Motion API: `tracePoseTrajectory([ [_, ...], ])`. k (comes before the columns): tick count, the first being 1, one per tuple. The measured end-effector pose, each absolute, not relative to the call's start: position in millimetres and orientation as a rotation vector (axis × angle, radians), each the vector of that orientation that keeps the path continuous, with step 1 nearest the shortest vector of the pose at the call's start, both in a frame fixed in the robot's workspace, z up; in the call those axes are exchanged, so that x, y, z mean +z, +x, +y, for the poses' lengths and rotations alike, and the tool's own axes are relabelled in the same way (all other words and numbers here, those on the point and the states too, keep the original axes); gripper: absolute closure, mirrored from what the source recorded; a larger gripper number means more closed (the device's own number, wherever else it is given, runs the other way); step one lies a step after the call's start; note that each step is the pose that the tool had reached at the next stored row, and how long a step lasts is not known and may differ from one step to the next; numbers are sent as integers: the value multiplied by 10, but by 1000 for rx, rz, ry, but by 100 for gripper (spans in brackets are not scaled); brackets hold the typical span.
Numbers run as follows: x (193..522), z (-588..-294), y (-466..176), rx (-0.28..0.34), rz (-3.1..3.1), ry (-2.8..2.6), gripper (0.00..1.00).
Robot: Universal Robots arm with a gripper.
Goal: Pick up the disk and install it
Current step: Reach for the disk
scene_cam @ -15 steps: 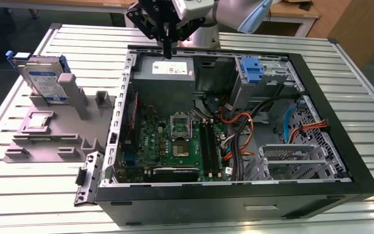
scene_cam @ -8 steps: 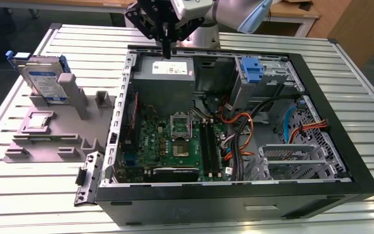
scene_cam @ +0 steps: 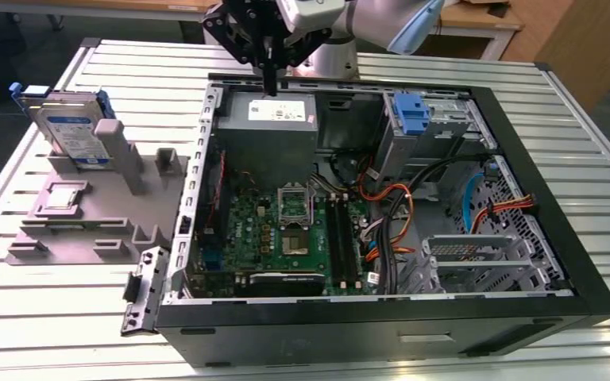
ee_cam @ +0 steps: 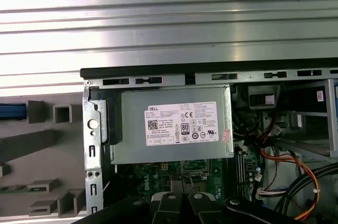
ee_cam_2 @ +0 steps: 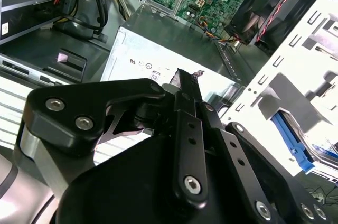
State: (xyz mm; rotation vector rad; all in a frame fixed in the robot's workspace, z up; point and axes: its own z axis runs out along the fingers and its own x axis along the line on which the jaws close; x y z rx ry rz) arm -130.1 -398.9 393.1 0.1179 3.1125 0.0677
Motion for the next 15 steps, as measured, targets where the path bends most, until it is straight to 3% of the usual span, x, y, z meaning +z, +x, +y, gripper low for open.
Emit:
tracePoseTrajectory([
  [15,3915,-3989,-1377,68,3112,118,90],
])
